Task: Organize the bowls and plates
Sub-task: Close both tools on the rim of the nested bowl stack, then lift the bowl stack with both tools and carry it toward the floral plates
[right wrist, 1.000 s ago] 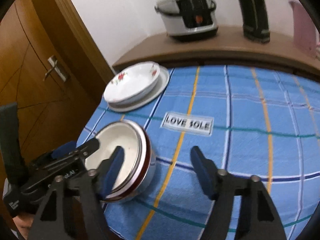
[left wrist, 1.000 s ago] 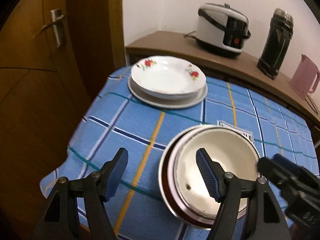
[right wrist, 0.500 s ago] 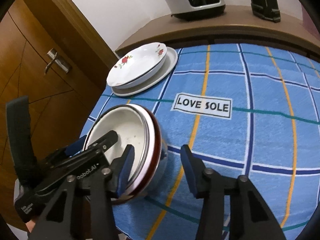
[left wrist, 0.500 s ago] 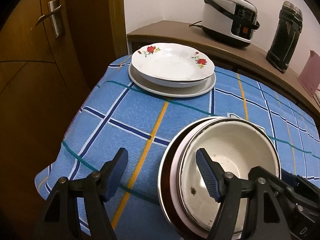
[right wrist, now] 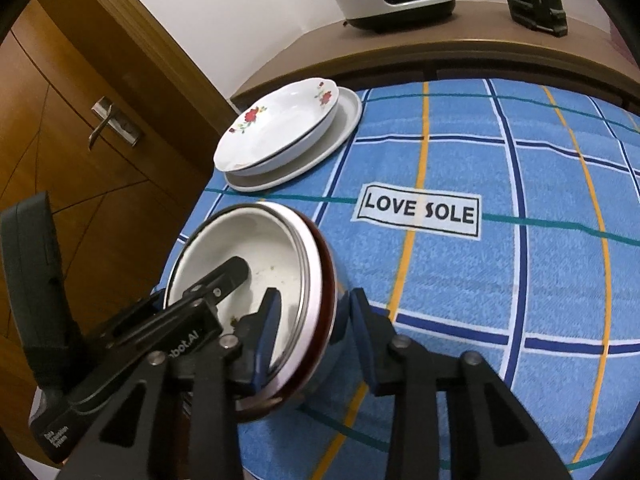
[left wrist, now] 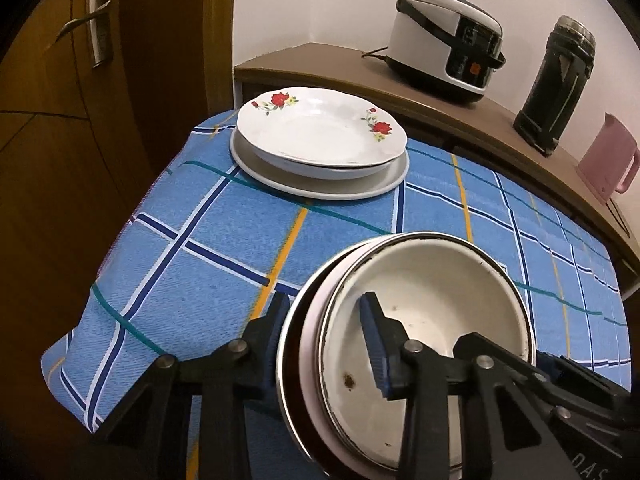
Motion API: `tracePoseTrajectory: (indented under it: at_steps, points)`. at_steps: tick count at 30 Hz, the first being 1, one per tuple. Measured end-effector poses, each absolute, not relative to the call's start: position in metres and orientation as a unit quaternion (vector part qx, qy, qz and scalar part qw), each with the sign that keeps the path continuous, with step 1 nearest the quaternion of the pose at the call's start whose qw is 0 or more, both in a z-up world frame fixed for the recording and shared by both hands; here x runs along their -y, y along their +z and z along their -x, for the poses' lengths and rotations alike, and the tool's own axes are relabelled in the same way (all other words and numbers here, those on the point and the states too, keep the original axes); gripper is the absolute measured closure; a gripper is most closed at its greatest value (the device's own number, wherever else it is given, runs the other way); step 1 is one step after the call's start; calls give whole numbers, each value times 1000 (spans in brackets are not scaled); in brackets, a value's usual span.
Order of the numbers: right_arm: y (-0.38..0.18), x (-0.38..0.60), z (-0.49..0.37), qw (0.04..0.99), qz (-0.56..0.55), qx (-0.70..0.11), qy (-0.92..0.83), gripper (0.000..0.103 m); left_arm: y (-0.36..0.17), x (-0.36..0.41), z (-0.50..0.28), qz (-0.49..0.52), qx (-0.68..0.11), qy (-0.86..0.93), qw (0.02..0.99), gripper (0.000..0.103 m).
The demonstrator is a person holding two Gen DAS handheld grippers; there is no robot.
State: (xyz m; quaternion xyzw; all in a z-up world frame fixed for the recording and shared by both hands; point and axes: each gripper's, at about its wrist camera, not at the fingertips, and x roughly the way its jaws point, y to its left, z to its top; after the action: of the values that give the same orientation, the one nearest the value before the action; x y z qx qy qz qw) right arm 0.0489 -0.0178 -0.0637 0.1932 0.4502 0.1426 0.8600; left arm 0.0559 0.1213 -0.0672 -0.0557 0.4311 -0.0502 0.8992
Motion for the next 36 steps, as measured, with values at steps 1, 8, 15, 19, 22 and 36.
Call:
tracePoseTrajectory:
  at_steps: [1, 8, 15, 19, 22, 36]
  points:
    - [-63, 18, -49, 861, -191, -450, 140, 69, -67, -121, -56, 57, -430, -49, 899, 64]
    - [-60, 15, -46, 870, -160, -450, 122, 74, -63, -118, -52, 56, -430, -40, 900, 65]
    - [-54, 28, -37, 876, -160, -442, 109, 76, -59, -107, -46, 51, -433, -51, 898, 66]
    - [-49, 40, -31, 880, -164, -434, 99, 77, -53, -96, -44, 48, -429, -62, 900, 66]
    - [-48, 55, -26, 881, -174, -430, 89, 77, -51, -82, -44, 40, -426, -72, 901, 66]
    - [-41, 123, -8, 891, -201, -407, 16, 78, -42, -7, -49, 12, -417, -138, 898, 67]
